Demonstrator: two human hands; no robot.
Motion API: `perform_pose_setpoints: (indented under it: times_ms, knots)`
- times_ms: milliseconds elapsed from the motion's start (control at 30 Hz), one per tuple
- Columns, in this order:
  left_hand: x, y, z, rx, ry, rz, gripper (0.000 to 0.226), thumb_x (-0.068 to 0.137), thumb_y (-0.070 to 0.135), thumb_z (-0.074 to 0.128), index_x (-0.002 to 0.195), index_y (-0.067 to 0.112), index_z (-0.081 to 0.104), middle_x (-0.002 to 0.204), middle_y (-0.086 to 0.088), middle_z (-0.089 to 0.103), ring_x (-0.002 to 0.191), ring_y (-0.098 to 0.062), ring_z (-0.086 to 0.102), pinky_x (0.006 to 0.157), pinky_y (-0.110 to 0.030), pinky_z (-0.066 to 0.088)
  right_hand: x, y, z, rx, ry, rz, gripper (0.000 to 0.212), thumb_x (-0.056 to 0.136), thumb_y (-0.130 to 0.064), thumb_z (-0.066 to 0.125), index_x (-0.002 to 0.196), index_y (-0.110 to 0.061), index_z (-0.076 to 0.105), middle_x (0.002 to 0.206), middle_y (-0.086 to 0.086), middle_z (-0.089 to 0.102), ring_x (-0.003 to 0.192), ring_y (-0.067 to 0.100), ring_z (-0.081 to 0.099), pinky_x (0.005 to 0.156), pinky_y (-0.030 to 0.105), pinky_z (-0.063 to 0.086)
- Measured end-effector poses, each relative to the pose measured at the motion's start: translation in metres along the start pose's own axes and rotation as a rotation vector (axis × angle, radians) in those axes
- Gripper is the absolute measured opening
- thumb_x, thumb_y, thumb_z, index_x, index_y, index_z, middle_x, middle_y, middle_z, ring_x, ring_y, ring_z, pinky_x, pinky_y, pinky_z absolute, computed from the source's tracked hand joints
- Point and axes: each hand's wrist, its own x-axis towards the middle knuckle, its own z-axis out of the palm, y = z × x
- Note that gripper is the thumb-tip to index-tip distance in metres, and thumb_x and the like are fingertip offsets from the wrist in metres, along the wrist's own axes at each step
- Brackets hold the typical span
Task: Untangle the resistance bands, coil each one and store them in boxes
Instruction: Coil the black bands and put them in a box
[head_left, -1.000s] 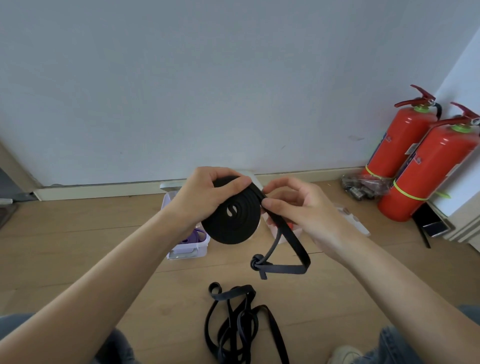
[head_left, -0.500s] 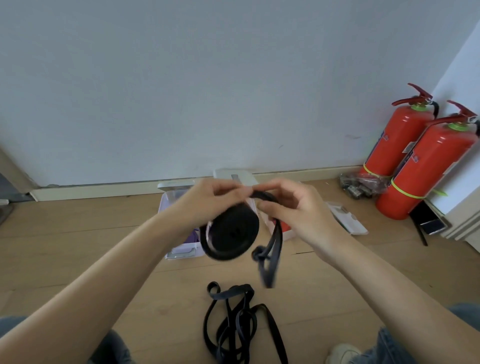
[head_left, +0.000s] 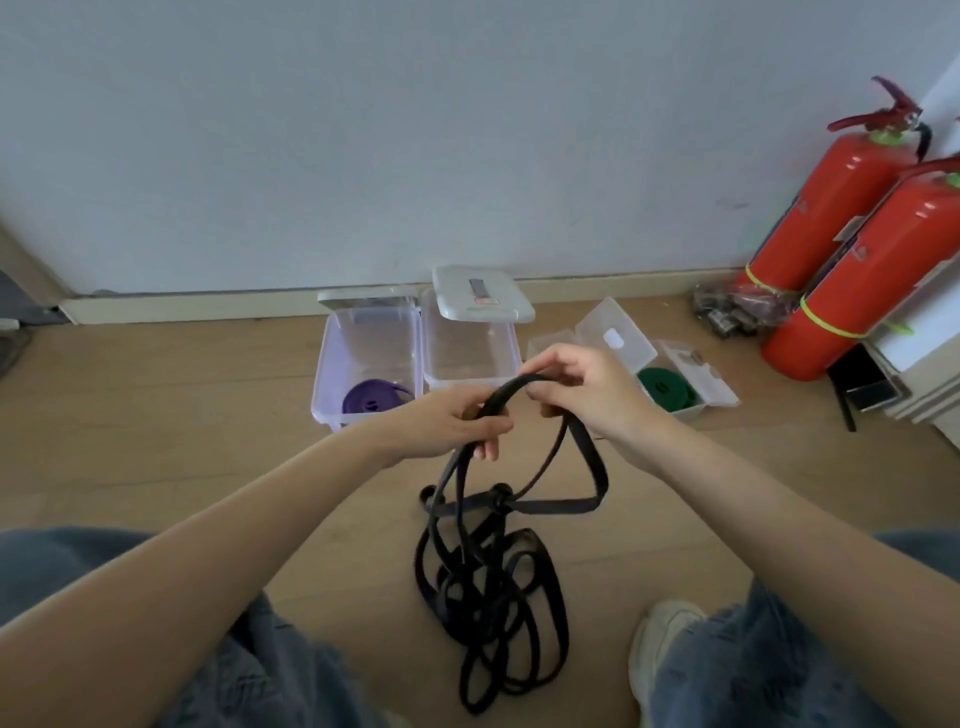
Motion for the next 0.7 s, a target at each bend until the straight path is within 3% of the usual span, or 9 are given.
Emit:
perform_pose_setpoints:
  times_ms: [200,333,400,467,533,567,600,633,700]
  knots:
    - [0.002,-0.013,0.014,-0.034,-0.001,-0.016,0.014,0.095,0.011,0.047,0.083,0.018,0.052,0.079,0.004,0.065,0.069,0.002,0.059,0.068,-0.006,0.046,0.002,0.003,0.004,-0.037,0.045,-0.013,0.018,0.087,-0.008,0.061,0.085,-0.025,0.062,0.083,-0.002,0.067,0.07,0.003,0.062,0.064,0.013,0.051]
    - [-0.002,-0.034,0.046,0.028,-0.114,-0.093,0.013,0.097,0.014,0.044,0.086,0.012,0.05,0.08,0.003,0.061,0.078,-0.008,0.057,0.07,-0.011,0.044,0.0,0.013,-0.01,0.02,0.286,0.012,0.016,0.091,-0.007,0.055,0.089,-0.023,0.06,0.081,-0.006,0.065,0.068,0.001,0.063,0.062,0.014,0.049]
    - [-0.003,-0.037,0.05,0.154,-0.118,-0.098,0.021,0.098,0.017,0.042,0.078,0.017,0.047,0.073,0.004,0.056,0.076,-0.013,0.058,0.071,-0.019,0.043,0.001,0.02,-0.019,-0.135,0.355,0.036,0.012,0.091,-0.006,0.054,0.093,-0.018,0.058,0.089,-0.001,0.065,0.081,0.012,0.064,0.067,0.018,0.048]
    - [-0.003,-0.022,0.036,0.174,0.012,-0.06,0.023,0.099,0.019,0.04,0.076,0.019,0.041,0.065,0.005,0.052,0.066,-0.013,0.061,0.066,-0.024,0.047,-0.001,0.022,-0.026,-0.516,0.206,0.072,0.023,0.087,-0.011,0.061,0.108,-0.014,0.053,0.109,0.004,0.062,0.099,0.02,0.06,0.071,0.018,0.046]
    - [-0.004,0.003,0.016,0.238,0.056,0.046,0.022,0.098,0.023,0.041,0.077,0.024,0.041,0.06,0.008,0.052,0.054,-0.004,0.059,0.058,-0.02,0.049,-0.005,0.019,-0.027,-0.651,-0.067,0.045,0.076,0.076,-0.02,0.075,0.139,-0.015,0.032,0.141,0.008,0.042,0.127,0.024,0.043,0.097,0.032,0.044]
    - [-0.006,0.016,0.01,0.324,0.012,0.083,0.021,0.097,0.025,0.042,0.077,0.03,0.043,0.059,0.01,0.054,0.052,0.0,0.057,0.056,-0.017,0.047,-0.008,0.014,-0.024,-0.611,-0.184,-0.019,0.095,0.072,-0.024,0.079,0.146,-0.02,0.019,0.15,0.004,0.029,0.137,0.02,0.029,0.109,0.034,0.032]
    - [-0.008,0.027,0.007,0.393,-0.054,0.112,0.02,0.096,0.027,0.044,0.078,0.033,0.046,0.06,0.01,0.057,0.053,0.002,0.057,0.055,-0.017,0.046,-0.013,0.007,-0.02,-0.564,-0.282,-0.098,0.096,0.072,-0.027,0.079,0.146,-0.025,0.019,0.151,-0.001,0.029,0.138,0.014,0.024,0.111,0.031,0.025]
    - [-0.012,0.035,0.006,0.414,-0.101,0.129,0.019,0.096,0.028,0.046,0.079,0.035,0.048,0.061,0.011,0.06,0.056,0.003,0.058,0.056,-0.016,0.046,-0.016,-0.001,-0.016,-0.521,-0.364,-0.157,0.078,0.075,-0.027,0.076,0.14,-0.03,0.032,0.141,-0.006,0.042,0.131,0.008,0.035,0.107,0.027,0.03]
    - [-0.018,0.043,0.002,0.333,-0.093,0.147,0.017,0.095,0.026,0.048,0.081,0.035,0.051,0.062,0.014,0.062,0.058,0.004,0.057,0.058,-0.01,0.042,-0.021,-0.018,-0.014,-0.526,-0.431,-0.188,0.021,0.087,-0.022,0.064,0.102,-0.035,0.056,0.096,-0.01,0.065,0.093,0.008,0.061,0.082,0.026,0.045]
